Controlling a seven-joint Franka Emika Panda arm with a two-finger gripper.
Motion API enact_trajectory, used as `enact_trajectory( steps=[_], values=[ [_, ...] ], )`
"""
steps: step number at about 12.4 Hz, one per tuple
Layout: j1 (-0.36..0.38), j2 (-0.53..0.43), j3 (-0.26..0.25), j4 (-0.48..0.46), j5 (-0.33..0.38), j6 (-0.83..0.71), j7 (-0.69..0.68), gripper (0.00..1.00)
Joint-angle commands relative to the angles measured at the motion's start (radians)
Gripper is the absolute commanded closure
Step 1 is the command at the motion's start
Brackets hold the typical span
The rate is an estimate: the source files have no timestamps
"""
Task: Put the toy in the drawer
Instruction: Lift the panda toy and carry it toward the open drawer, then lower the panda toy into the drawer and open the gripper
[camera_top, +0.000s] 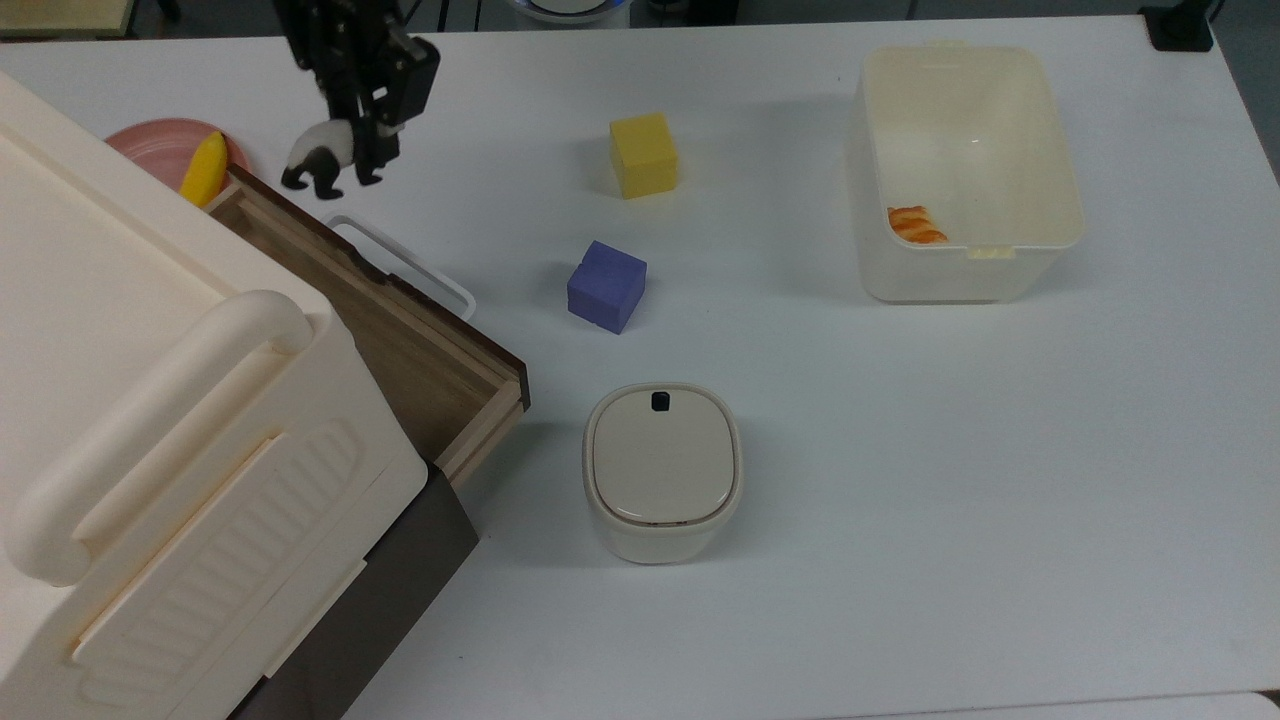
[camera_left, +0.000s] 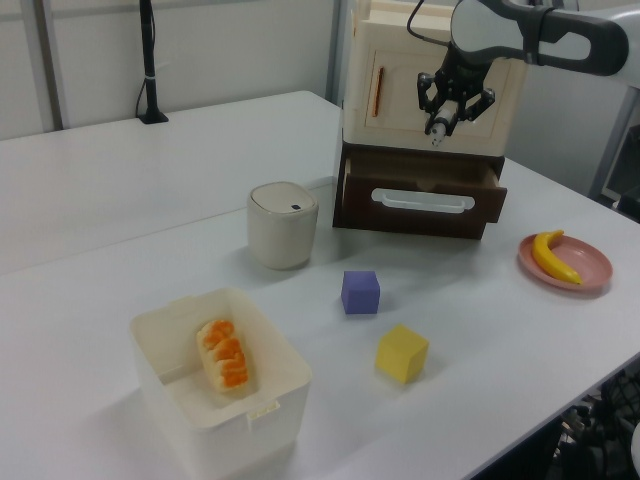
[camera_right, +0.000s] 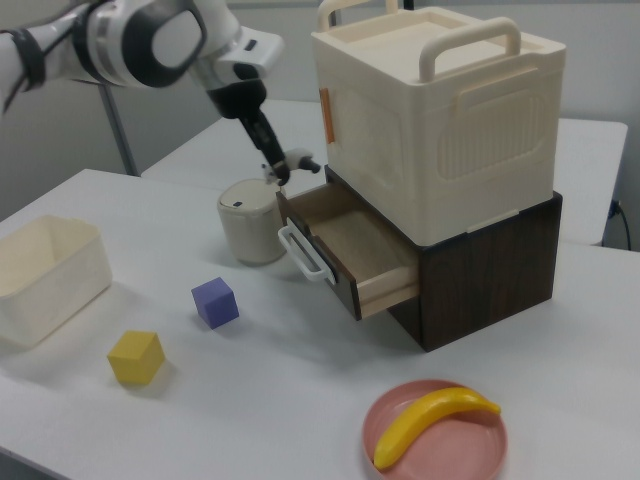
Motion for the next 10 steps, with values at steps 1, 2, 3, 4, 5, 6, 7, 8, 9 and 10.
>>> enact_trajectory(
  steps=[1,2,3,4,5,6,7,8,9,10],
  values=[
    [-0.029,0.106,-0.008,0.016,0.003,0.115,-0.089,1.00],
    [-0.030,0.123,-0.008,0.016,-0.003,0.140,-0.104,1.00],
    [-0.032,0.155,-0.008,0.017,-0.017,0.161,-0.125,1.00],
    [-0.032,0.179,-0.008,0.020,-0.019,0.178,-0.127,1.00],
    [-0.032,0.194,-0.008,0.038,-0.020,0.194,-0.129,1.00],
    [-0.034,0.214,-0.008,0.046,-0.028,0.197,-0.129,1.00],
    [-0.034,0.225,-0.008,0.052,-0.046,0.200,-0.133,1.00],
    [-0.034,0.234,-0.008,0.052,-0.054,0.200,-0.136,1.00],
    [-0.034,0.237,-0.008,0.052,-0.055,0.200,-0.141,1.00],
    [-0.035,0.237,-0.008,0.052,-0.054,0.200,-0.151,1.00]
  ],
)
